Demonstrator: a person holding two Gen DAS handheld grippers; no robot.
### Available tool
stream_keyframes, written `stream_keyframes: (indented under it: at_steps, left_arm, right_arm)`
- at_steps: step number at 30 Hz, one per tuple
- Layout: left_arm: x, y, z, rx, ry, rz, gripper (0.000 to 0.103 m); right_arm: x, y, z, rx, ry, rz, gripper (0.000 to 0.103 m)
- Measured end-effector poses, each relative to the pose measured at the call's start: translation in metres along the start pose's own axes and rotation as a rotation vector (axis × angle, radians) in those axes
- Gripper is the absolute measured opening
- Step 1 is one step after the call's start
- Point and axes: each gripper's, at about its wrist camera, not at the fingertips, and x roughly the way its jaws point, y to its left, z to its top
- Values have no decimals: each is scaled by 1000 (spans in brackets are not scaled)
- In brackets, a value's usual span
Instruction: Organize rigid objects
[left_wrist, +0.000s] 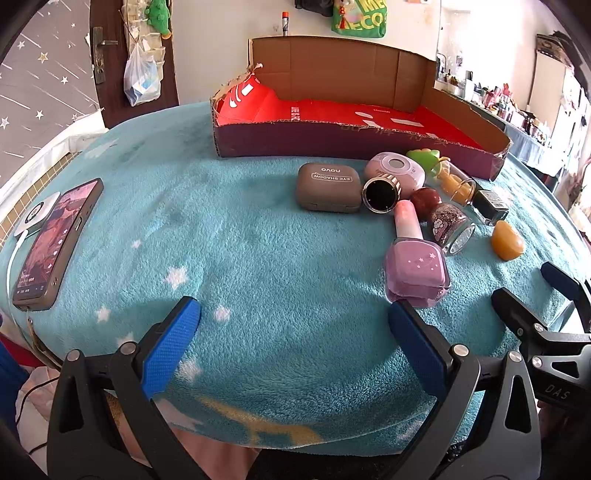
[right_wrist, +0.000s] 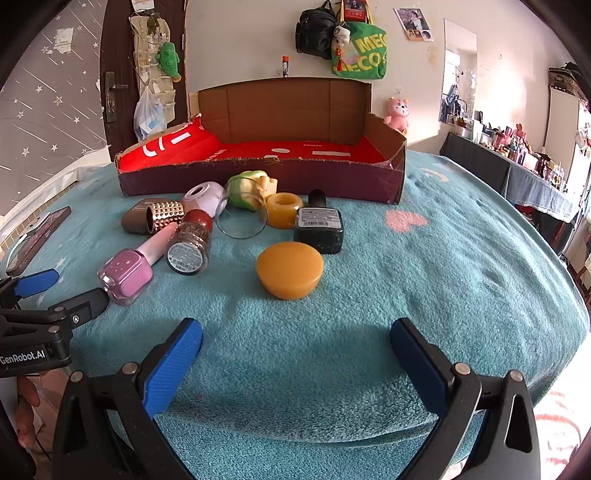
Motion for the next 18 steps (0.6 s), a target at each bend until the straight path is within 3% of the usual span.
stream_keyframes:
  at_steps: [18]
  left_arm:
    - [1, 2, 1, 18, 11, -9, 103]
  right_arm:
    - [-1, -2, -1, 10, 2, -2, 103]
